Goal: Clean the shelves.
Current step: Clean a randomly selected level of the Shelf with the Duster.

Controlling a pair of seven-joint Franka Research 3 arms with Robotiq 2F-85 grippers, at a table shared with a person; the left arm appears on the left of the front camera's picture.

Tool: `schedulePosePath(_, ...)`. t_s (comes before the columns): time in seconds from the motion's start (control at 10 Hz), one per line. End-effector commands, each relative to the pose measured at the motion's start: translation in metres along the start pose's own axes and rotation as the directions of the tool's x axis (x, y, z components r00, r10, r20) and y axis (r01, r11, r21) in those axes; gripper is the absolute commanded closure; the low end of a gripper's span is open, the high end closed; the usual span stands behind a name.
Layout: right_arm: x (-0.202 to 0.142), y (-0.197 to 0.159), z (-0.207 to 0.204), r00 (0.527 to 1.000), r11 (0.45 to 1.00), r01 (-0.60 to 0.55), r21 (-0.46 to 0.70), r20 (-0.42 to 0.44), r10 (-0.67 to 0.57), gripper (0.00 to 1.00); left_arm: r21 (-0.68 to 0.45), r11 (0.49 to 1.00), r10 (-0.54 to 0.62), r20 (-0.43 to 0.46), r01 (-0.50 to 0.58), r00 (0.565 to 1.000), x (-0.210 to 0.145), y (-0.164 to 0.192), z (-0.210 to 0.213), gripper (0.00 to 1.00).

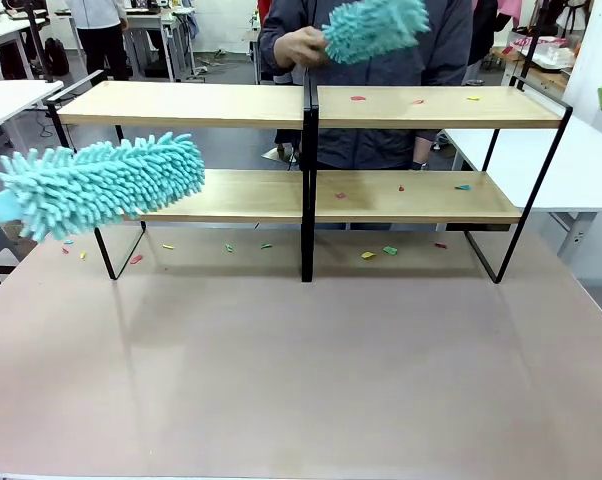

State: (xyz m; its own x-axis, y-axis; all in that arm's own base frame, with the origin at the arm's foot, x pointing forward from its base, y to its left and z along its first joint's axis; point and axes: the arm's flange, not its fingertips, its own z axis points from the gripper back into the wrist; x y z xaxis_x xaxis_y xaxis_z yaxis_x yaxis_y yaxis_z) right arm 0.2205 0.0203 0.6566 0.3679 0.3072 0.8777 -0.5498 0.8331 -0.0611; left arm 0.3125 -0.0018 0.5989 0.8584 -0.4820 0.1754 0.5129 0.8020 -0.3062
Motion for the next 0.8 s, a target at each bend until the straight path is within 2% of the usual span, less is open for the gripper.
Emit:
schedulePosePath(0.0,0.0,0.0,0.001,1.0,1.0,0.001,0.001,0.0,-0.001,0.0,0.046,0.996,0.077,-0.014,-0.076,0.997,0.02,0.003,-0.021,0.88)
schedulePosePath(0.3,0.0,0.0,0.001,1.0,1.0,0.001,0.001,0.0,-0.001,0.0,0.102,0.983,0.154,-0.006,-0.153,0.988,0.058,0.011,-0.047,0.88)
schedulePosePath(0.5,0.0,0.0,0.001,1.0,1.0,0.001,0.001,0.0,-0.001,0.0,0.171,0.951,0.241,0.119,-0.259,0.963,0.069,0.024,-0.057,0.88)
schedulePosePath(0.7,0.0,0.0,0.001,1.0,1.0,0.001,0.001,0.0,-0.001,0.0,0.186,0.935,0.287,0.104,-0.302,0.952,0.075,0.034,-0.067,0.88)
